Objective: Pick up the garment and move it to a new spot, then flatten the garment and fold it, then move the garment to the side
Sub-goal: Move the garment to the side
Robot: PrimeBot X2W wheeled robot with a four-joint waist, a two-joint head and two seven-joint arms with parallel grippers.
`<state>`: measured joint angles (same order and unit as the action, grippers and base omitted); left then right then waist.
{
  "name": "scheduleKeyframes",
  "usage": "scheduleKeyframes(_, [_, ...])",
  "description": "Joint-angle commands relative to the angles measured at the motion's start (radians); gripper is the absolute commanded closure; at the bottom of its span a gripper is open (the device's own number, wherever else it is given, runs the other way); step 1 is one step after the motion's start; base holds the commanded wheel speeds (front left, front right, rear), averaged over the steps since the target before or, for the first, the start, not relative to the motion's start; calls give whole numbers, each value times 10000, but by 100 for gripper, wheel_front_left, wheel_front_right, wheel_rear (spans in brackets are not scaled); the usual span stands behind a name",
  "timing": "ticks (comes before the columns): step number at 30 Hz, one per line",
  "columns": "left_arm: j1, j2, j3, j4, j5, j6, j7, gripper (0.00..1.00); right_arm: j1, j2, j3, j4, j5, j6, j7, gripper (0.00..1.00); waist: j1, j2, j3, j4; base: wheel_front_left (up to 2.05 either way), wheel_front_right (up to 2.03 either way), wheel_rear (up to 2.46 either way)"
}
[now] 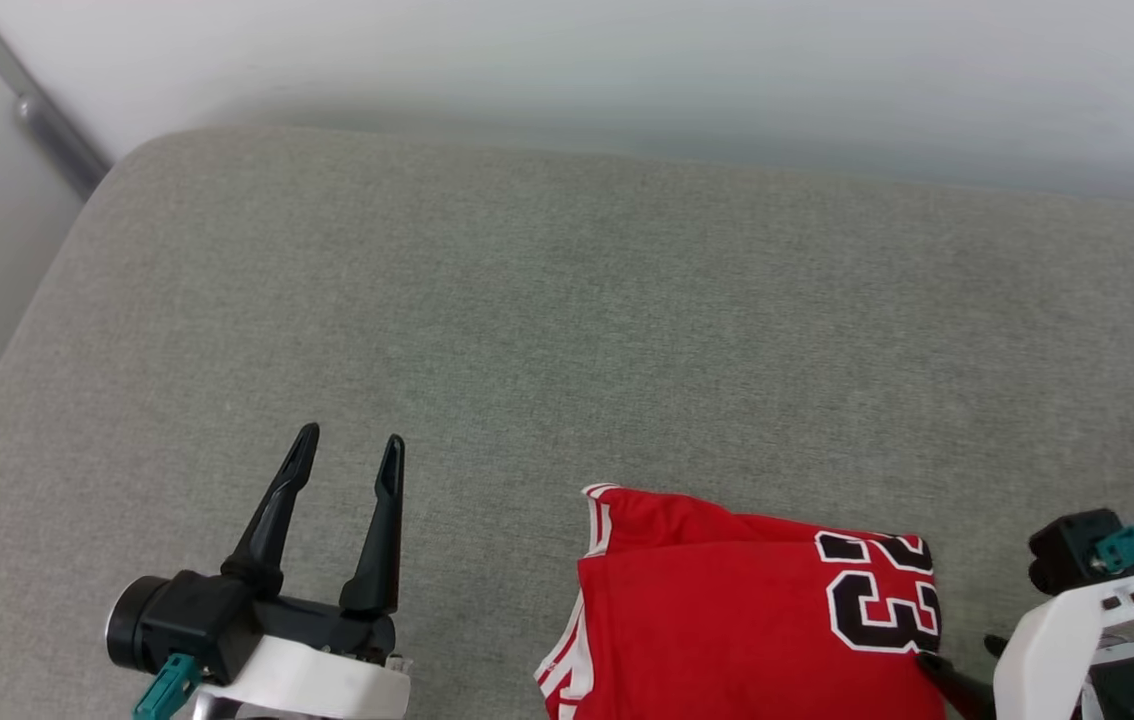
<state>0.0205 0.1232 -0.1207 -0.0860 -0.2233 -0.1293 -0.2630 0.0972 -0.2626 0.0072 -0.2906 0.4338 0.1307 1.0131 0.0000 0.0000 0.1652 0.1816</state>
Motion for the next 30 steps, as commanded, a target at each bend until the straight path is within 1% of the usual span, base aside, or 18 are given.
scheduleKeyframes(1, [-156, 43, -29, 37, -10, -14, -22, 0, -148, 64, 79, 63, -219, -1, 247, 0, 0, 0, 124, 163, 0, 0, 0])
scheduleKeyframes(5, [-299, 33, -88, 63, -30, -16, -22, 0, -319, 567, 131, 444, -240, -1, 525, 0, 0, 0, 285, 386, 0, 0, 0])
scheduleKeyframes(8, [-360, 23, -161, 91, -28, -16, -22, 0, -432, 713, 237, 820, -495, 0, 555, 0, 0, 0, 415, 565, 0, 0, 0])
scheduleKeyframes(16, [-520, -50, -213, 170, -53, -16, -22, 0, -676, 1197, 664, 2218, -754, 2, 82, 0, 0, 0, 595, 819, 0, 0, 0])
scheduleKeyframes(17, [-541, -56, -222, 187, -55, -16, -22, 0, -685, 1169, 758, 2406, -800, 2, 25, 19, 0, 0, 599, 834, 0, 0, 0])
scheduleKeyframes(18, [-555, -59, -226, 202, -57, -15, -22, 0, -712, 1150, 838, 2597, -841, 2, -25, 79, 0, 0, 597, 842, 0, 0, 0])
scheduleKeyframes(19, [-562, -61, -216, 221, -65, -16, -22, 0, -732, 1122, 910, 2753, -856, 2, -82, 100, 0, 0, 589, 846, 0, 0, 0])
scheduleKeyframes(22, [-583, -55, -135, 262, -67, -16, -22, 0, -821, 952, 1034, 2971, -862, -3, -280, 100, 0, 0, 521, 814, 0, 0, 0])
scheduleKeyframes(25, [-514, 48, -240, 291, -35, -16, -22, 0, -1184, 526, 1295, 2799, -975, -6, -562, 100, 0, 0, 392, 667, 0, 0, 0])
scheduleKeyframes(26, [-488, 54, -230, 289, -45, -16, -22, 0, -1346, 285, 1450, 2685, -1078, -6, -624, 100, 0, 0, 345, 589, 0, 0, 0])
scheduleKeyframes(30, [-433, 19, -325, 249, -67, -16, -22, 0, -2045, -1010, 2381, 2144, -1594, -8, -787, 100, 0, 0, 231, 116, 0, 0, 0])
